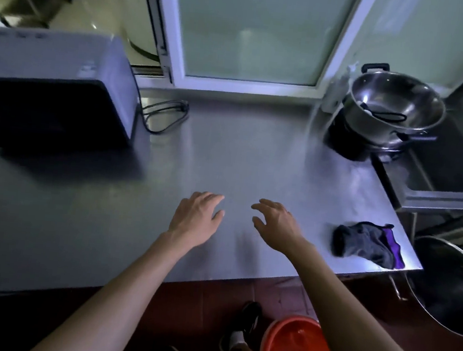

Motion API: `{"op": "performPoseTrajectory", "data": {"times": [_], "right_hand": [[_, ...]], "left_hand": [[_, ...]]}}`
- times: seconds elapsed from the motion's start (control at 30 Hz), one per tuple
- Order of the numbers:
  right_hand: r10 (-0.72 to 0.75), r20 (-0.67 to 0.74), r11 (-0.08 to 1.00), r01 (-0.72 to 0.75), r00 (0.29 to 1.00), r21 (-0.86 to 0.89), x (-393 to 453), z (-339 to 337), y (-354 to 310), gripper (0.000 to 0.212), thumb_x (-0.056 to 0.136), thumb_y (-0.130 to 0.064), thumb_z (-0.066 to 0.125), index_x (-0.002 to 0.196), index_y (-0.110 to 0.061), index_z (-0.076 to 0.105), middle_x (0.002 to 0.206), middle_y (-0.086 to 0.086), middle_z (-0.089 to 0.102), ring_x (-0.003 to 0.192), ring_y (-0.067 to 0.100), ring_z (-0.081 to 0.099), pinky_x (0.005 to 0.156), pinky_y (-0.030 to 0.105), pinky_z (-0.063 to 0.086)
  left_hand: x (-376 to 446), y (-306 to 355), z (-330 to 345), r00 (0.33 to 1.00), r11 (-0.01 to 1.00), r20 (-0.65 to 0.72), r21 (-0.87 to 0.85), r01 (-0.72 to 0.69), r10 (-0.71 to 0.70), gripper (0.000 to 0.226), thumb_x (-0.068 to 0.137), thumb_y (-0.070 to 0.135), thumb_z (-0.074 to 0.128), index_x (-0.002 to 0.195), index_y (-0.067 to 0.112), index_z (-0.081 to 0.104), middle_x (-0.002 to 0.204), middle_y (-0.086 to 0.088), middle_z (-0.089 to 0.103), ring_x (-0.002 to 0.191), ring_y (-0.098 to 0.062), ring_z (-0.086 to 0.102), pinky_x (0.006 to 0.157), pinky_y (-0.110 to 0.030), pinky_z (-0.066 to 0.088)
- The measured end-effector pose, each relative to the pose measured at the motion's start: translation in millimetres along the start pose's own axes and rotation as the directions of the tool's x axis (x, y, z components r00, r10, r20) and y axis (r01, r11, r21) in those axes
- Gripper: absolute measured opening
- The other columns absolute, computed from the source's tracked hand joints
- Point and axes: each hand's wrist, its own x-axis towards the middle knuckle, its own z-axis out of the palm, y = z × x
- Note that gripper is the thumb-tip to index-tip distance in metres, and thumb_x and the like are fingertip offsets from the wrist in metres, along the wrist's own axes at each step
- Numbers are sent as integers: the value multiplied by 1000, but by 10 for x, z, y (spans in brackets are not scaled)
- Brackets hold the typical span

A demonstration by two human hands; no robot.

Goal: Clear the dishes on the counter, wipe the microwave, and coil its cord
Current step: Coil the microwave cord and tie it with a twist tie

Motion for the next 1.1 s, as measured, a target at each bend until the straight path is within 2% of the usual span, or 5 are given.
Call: {"op": "performPoseTrajectory", "data": {"times": [0.27, 0.47, 0.77, 1.1], "right_hand": [[-187, -29, 982, 187, 982, 8, -11, 22, -1097, 39, 102, -31, 53, 139, -20, 56, 151, 4, 48, 139, 25, 43, 112, 45, 39], [-259, -41, 965, 260, 965, 17, 104, 20, -1524, 38, 101, -31, 54, 137, -21, 58, 148, 3, 51, 137, 24, 45, 110, 40, 39], [-240, -13, 969, 240, 971, 49, 613, 97, -1545, 37, 101, -31, 55, 137, -22, 59, 146, 2, 53, 136, 23, 46, 108, 38, 40], [-187, 25, 972, 181, 982, 147, 1714, 65, -1230, 41, 101, -27, 55, 141, -17, 54, 148, 5, 50, 136, 25, 46, 110, 40, 41]], "left_hand": [[-683, -744, -620, 987, 994, -116, -33, 105, -108, 44, 98, 37, 52, 140, 23, 53, 139, 3, 57, 128, -21, 50, 103, -41, 44], [-848, -1067, -871, 969, 987, -192, -74, 145, -157, 43, 97, 36, 54, 138, 23, 55, 137, 4, 59, 123, -21, 54, 100, -37, 46], [-513, -1346, -833, 971, 978, -148, -127, 168, -186, 44, 98, 37, 54, 140, 23, 53, 139, 5, 57, 127, -21, 51, 103, -37, 43], [643, -1564, -737, 977, 966, -53, -171, 194, -205, 50, 98, 38, 53, 146, 25, 44, 149, 6, 47, 135, -19, 44, 107, -35, 40]]}}
